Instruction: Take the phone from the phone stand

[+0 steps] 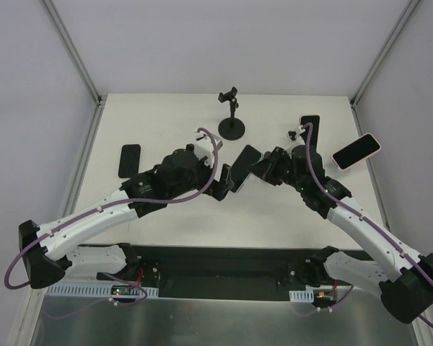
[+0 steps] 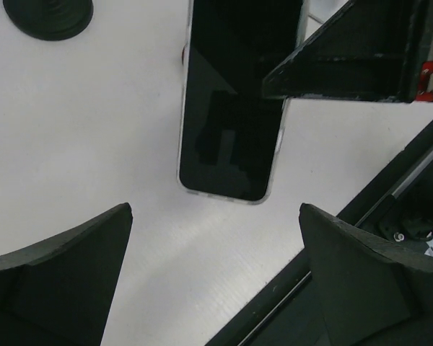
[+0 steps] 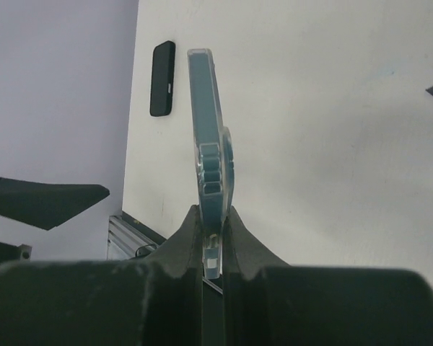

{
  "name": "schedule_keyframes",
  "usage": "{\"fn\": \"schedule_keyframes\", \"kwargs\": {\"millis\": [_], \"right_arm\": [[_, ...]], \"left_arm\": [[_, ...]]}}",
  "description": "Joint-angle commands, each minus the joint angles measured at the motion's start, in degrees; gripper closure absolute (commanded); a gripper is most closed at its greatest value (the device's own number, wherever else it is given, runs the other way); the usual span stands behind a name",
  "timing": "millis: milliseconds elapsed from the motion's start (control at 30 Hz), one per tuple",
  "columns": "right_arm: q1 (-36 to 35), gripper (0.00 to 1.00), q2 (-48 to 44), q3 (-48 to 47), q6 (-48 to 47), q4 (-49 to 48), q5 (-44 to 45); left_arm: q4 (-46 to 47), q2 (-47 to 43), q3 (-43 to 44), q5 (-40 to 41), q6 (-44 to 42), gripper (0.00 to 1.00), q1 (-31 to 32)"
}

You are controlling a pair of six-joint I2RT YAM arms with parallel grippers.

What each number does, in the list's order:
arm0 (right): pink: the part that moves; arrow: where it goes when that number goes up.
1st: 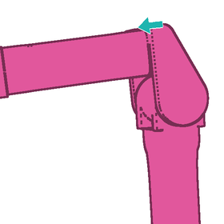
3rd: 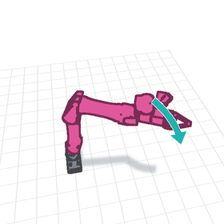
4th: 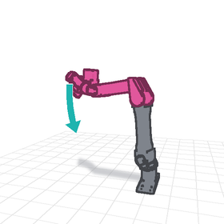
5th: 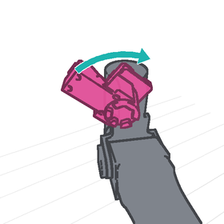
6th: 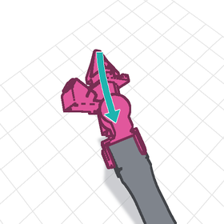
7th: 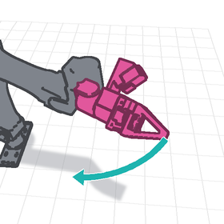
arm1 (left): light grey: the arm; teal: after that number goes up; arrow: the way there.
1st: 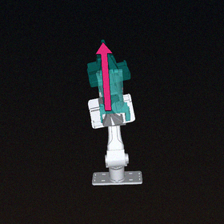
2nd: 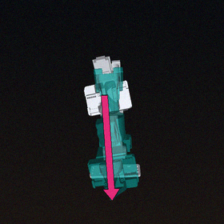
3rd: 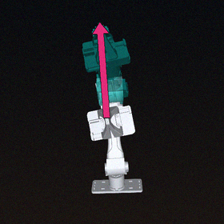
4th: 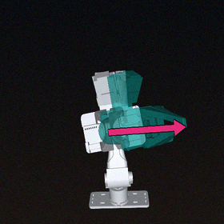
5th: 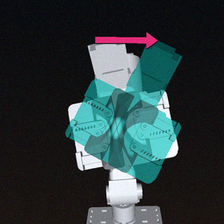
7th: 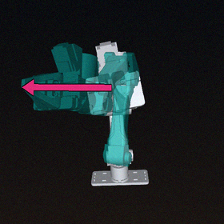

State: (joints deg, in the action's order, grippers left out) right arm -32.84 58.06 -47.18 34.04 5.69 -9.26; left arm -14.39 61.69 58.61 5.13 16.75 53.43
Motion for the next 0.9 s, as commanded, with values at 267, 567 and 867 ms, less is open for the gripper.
{"fn": "schedule_keyframes", "kwargs": {"millis": [267, 567, 867], "right_arm": [[-3.55, 0.99, -5.94, 1.56, 11.75, 3.71, 8.81], [-3.46, 0.99, -7.7, 0.95, 14.3, 4.32, 8.38], [-3.55, 0.99, -7.88, 1.39, 17.28, 3.98, 8.29]], "left_arm": [[-4.33, 17.49, 14.6, 23.52, -19.64, 0.14, 18.27], [-6.26, 25.4, 18.21, 27.74, -23.43, 0.27, 21.72], [-6.88, 29.45, 18.56, 34.6, -24.4, 0.35, 22.33]]}}
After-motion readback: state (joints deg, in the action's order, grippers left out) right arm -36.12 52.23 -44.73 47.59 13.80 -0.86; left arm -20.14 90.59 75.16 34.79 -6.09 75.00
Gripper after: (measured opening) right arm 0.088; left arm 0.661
